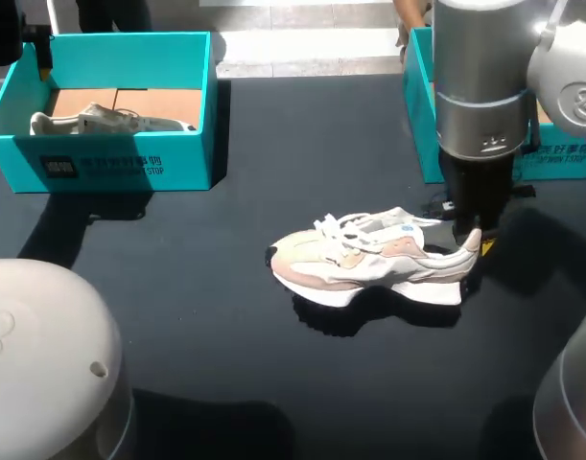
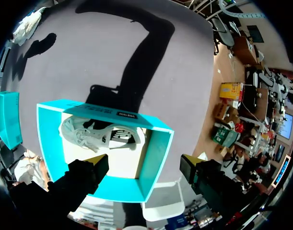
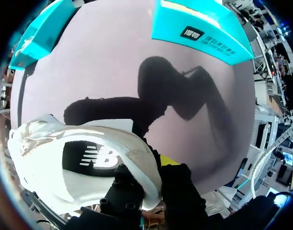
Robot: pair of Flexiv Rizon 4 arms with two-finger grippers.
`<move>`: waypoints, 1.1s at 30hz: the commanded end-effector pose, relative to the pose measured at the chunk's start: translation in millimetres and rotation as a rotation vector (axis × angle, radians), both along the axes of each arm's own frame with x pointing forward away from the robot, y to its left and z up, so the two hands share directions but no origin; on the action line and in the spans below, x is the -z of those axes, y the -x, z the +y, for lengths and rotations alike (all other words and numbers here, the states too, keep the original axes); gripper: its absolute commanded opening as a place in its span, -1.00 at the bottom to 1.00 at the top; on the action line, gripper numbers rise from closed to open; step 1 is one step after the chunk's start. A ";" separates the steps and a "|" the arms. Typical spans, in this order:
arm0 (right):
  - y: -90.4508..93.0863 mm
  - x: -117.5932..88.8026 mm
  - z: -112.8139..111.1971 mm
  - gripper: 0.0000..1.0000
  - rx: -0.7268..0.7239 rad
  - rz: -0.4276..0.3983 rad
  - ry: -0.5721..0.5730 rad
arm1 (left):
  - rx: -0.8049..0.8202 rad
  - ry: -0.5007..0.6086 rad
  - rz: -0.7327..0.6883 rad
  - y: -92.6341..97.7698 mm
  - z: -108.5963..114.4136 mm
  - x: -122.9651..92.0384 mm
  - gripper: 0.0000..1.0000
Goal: Take the shoe out of the shoebox, open the shoe tongue, remove and reinsert the insole, then place the shoe into the shoebox
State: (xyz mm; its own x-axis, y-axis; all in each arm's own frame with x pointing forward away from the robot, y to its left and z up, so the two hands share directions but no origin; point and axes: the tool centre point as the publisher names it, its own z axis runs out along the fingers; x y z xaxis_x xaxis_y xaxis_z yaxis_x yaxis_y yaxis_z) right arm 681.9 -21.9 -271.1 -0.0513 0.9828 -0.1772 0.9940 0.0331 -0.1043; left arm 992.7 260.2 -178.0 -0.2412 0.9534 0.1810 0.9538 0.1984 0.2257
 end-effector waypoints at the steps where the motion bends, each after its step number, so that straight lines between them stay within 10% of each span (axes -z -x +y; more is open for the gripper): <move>1: 1.2 15.4 4.5 -1.00 -0.005 -0.001 0.027 | 0.001 -0.001 -0.003 1.1 0.4 0.2 1.00; 33: 13.8 87.2 34.5 -1.00 -0.053 -0.090 0.165 | 0.001 -0.001 -0.003 1.1 0.4 0.2 1.00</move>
State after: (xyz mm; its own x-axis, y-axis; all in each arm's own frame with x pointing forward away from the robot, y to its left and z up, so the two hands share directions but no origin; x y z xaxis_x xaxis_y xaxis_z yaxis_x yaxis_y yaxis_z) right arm 670.6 9.6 -354.0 -0.0831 0.9377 -0.3373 0.9965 0.0786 -0.0271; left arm 992.7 260.2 -178.0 -0.2412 0.9534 0.1810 0.9538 0.1984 0.2257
